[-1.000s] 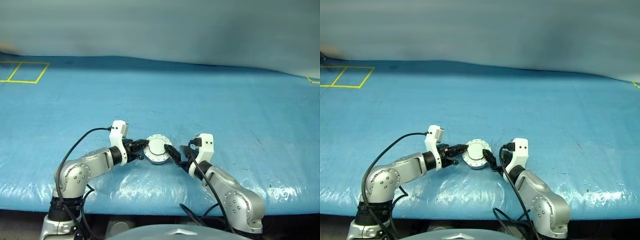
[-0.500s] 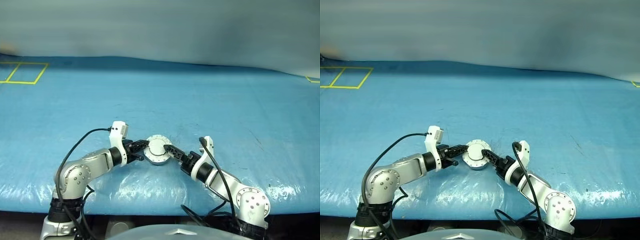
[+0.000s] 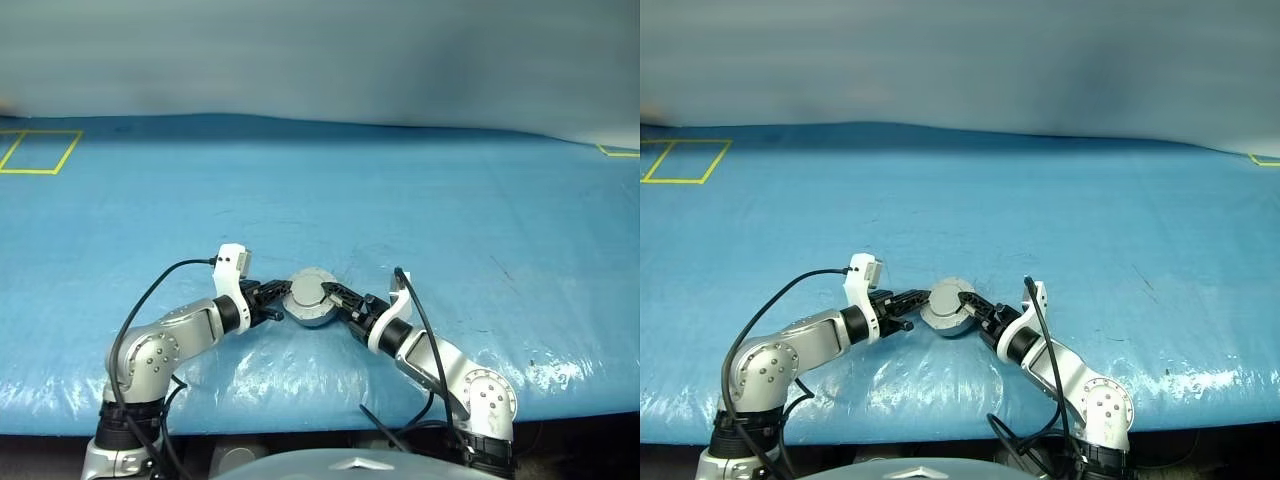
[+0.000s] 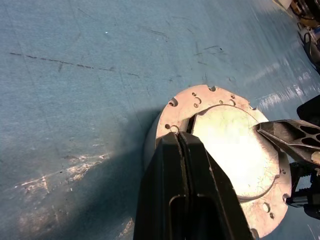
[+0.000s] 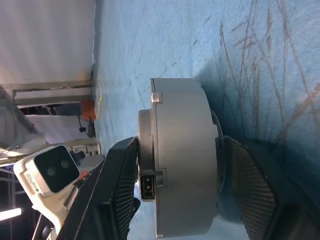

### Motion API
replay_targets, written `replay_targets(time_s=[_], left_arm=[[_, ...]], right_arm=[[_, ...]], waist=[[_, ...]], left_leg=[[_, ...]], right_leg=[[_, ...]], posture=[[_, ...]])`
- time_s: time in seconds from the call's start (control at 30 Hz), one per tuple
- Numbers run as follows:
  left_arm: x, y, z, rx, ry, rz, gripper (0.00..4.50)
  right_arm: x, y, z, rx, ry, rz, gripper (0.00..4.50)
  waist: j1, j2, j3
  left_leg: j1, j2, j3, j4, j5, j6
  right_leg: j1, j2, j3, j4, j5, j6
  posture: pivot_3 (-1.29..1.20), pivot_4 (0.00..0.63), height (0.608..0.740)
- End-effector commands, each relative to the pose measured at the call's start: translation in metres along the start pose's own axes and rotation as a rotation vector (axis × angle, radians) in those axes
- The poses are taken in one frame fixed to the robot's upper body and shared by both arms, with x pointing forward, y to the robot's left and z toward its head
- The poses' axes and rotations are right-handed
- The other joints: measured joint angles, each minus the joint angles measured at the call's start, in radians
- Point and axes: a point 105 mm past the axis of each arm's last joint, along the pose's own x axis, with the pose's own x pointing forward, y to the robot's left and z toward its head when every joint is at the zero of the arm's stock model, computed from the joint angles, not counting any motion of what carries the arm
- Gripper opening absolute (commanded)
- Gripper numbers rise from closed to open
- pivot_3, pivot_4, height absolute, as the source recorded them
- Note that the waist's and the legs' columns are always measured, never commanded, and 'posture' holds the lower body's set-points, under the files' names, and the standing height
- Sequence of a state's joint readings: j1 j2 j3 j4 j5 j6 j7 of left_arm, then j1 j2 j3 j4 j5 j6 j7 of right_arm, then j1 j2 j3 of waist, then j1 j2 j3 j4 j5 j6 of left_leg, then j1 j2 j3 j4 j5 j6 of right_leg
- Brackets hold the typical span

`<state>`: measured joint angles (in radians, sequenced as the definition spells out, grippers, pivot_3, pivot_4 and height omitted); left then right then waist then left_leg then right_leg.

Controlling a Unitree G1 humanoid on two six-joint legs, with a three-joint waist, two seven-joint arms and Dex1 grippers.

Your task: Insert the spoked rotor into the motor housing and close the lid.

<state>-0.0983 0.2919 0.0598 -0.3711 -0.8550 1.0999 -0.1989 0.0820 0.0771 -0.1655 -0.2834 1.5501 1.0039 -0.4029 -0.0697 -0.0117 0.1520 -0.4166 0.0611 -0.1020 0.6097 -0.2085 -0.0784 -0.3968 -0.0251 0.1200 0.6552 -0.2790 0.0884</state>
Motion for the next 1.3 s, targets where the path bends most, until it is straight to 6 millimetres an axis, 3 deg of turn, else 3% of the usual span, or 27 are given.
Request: replay_targets(time_s=[0.03, 0.53, 0.77, 0.83, 1.0, 1.13, 1.3], left_arm=[[0.007, -0.010, -0.015, -0.014, 0.063, -0.045, 0.00], [0.010, -0.002, -0.005, 0.008, 0.048, -0.040, 0.00], [0.010, 0.000, -0.004, 0.013, 0.044, -0.042, 0.00], [0.009, 0.001, -0.005, 0.013, 0.042, -0.040, 0.00], [0.011, 0.001, -0.001, 0.006, 0.027, -0.034, 0.00], [0.010, 0.000, 0.000, 0.008, 0.020, -0.031, 0.00], [0.007, 0.000, -0.001, 0.008, 0.016, -0.018, 0.00]], right_arm=[[0.006, 0.024, -0.022, 0.038, 0.080, 0.115, 2.40], [-0.004, 0.018, -0.047, 0.031, 0.182, 0.101, 2.39], [-0.008, 0.035, -0.050, -0.025, 0.223, 0.212, 2.38], [-0.006, 0.030, -0.049, -0.039, 0.223, 0.178, 2.38], [0.005, -0.007, -0.027, 0.020, 0.098, -0.072, 2.38], [0.007, -0.006, -0.017, 0.050, 0.027, -0.093, 2.38], [0.006, 0.008, -0.027, 0.042, 0.113, 0.017, 2.38]], waist=[[0.000, 0.000, 0.000], [0.000, 0.001, 0.001], [0.002, 0.001, 0.003], [0.003, 0.001, 0.004], [0.001, 0.001, 0.004], [0.000, 0.001, 0.004], [0.000, 0.001, 0.004]], left_leg=[[0.000, 0.000, 0.000, 0.000, 0.000, 0.000], [0.000, 0.000, 0.000, -0.002, 0.000, 0.000], [-0.002, 0.000, 0.000, -0.002, 0.000, 0.000], [-0.003, 0.000, 0.000, -0.002, 0.000, 0.000], [-0.002, 0.000, 0.000, -0.002, 0.000, 0.000], [0.002, 0.000, 0.000, 0.001, 0.001, 0.001], [0.003, 0.000, 0.000, 0.003, 0.001, 0.001]], right_leg=[[0.000, 0.000, 0.000, 0.000, 0.000, 0.000], [0.000, 0.000, 0.000, 0.003, -0.002, -0.003], [-0.001, 0.000, 0.000, 0.003, -0.002, -0.003], [-0.001, 0.000, 0.000, 0.003, -0.002, -0.002], [-0.001, 0.001, 0.000, 0.004, -0.002, -0.002], [-0.001, 0.001, 0.000, 0.005, -0.002, -0.001], [0.000, 0.000, 0.000, 0.004, -0.002, -0.001]], posture=[[0.00, 0.150, 0.740], [0.00, 0.150, 0.740], [0.00, 0.150, 0.740], [0.00, 0.150, 0.740], [0.00, 0.150, 0.740], [0.00, 0.150, 0.740], [0.00, 0.150, 0.740]])
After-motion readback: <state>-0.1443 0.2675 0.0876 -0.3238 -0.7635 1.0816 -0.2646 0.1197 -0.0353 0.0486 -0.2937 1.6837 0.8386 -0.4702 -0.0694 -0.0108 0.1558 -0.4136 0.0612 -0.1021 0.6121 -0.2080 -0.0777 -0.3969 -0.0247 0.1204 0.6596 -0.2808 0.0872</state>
